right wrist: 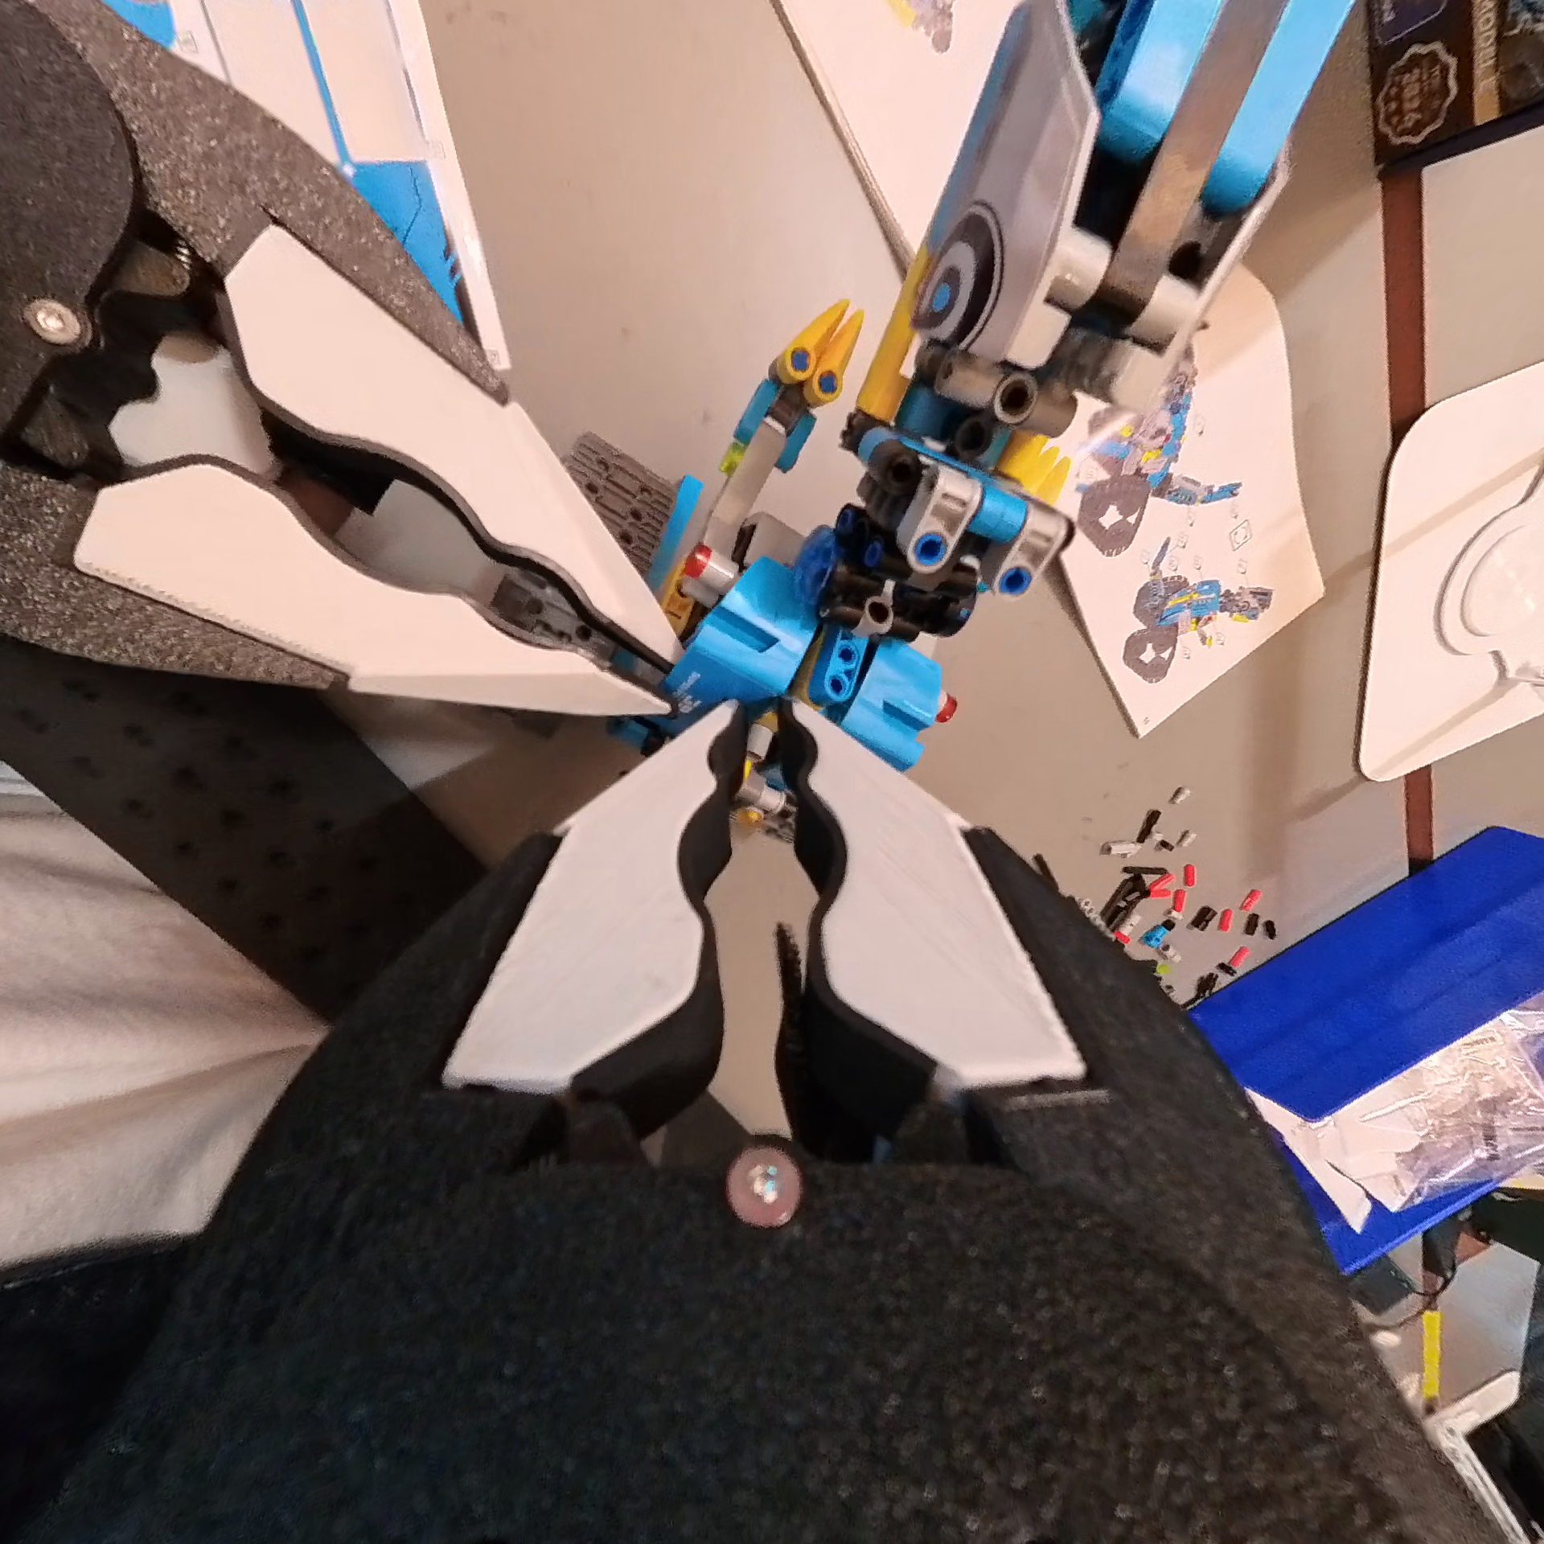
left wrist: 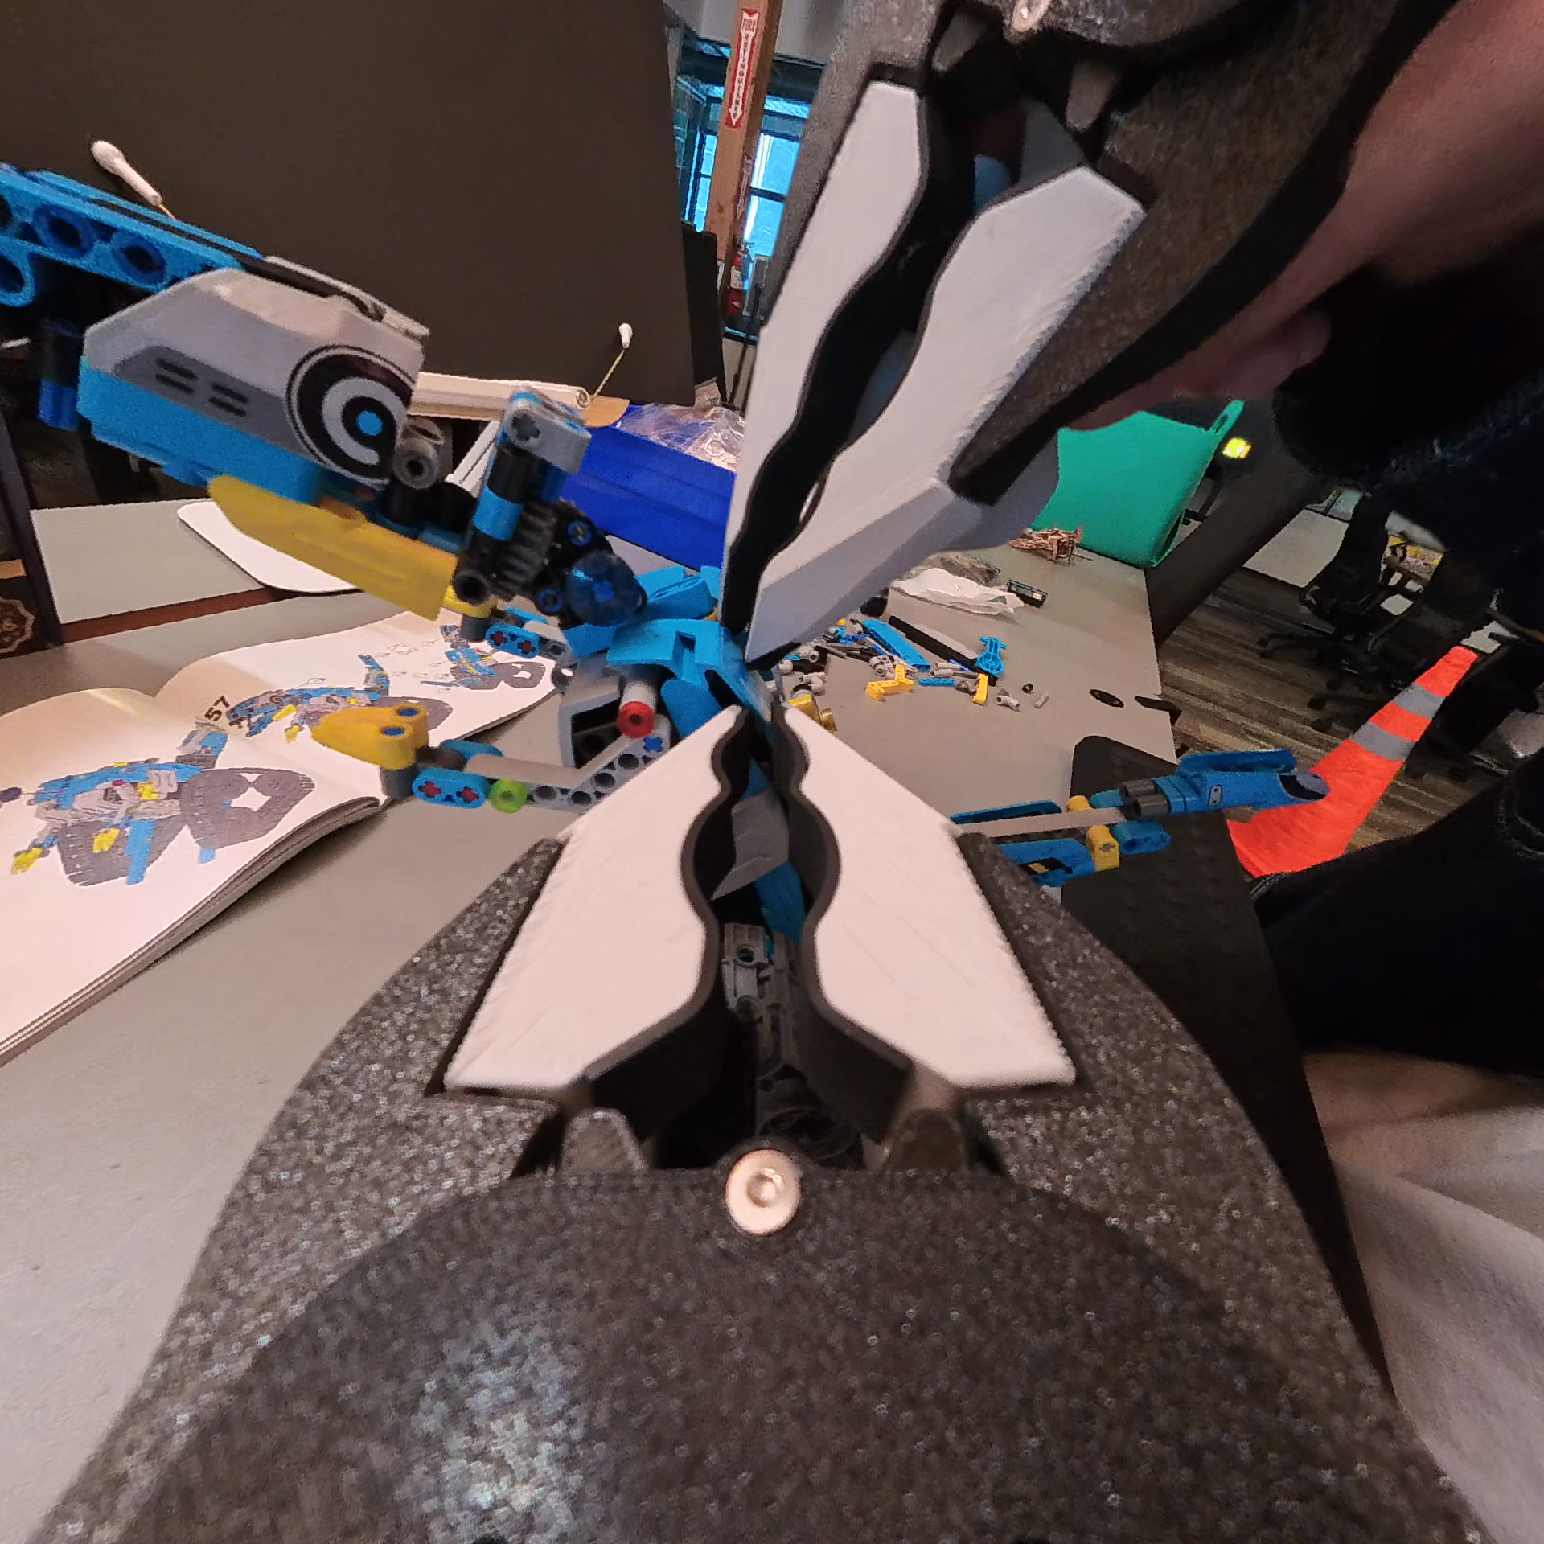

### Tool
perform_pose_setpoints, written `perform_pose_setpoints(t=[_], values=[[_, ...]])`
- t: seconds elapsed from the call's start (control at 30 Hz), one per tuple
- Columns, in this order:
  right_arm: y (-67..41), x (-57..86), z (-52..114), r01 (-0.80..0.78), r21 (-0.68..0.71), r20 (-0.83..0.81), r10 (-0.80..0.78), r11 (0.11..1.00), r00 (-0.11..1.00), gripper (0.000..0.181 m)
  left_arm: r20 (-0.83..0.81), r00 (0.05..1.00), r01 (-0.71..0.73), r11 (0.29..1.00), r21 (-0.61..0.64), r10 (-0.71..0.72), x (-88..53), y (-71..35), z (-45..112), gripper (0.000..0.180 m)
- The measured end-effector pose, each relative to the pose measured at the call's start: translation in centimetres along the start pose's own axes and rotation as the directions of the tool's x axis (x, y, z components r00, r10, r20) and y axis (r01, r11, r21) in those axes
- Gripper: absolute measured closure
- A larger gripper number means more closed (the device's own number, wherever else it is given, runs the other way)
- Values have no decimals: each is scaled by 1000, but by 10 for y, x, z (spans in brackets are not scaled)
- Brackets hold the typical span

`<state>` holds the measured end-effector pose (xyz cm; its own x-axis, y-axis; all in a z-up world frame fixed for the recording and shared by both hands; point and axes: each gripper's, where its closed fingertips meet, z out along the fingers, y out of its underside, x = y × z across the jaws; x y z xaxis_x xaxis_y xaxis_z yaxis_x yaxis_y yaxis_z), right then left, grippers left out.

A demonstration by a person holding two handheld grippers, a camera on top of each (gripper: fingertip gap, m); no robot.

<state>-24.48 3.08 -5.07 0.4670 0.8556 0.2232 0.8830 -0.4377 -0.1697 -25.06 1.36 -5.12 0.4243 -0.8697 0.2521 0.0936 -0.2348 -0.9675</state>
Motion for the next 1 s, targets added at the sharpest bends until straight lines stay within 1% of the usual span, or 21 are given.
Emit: perform_pose_setpoints(t=[0.17,0.43,0.6,0.9,1.0], values=[[-1,0,0,13,-46,26,-12,999,1000,176,7,1000,-6,1000,-3,6,-1,0,0,178],[-3,0,1,-73,-73,105,81,995,991,179,14,1000,-7,1000,-2,7,-2,0,-1,178],[-3,1,1,-107,-73,125,116,992,985,181,13,1000,-6,1000,-2,6,-2,0,-1,178],[-2,2,-1,-78,-51,108,83,996,991,181,1,1000,7,1000,1,-7,-2,0,-1,178],[1,-2,-1,-60,-63,109,67,996,992,181,1,1000,6,1000,1,-6,-2,0,-1,178]])
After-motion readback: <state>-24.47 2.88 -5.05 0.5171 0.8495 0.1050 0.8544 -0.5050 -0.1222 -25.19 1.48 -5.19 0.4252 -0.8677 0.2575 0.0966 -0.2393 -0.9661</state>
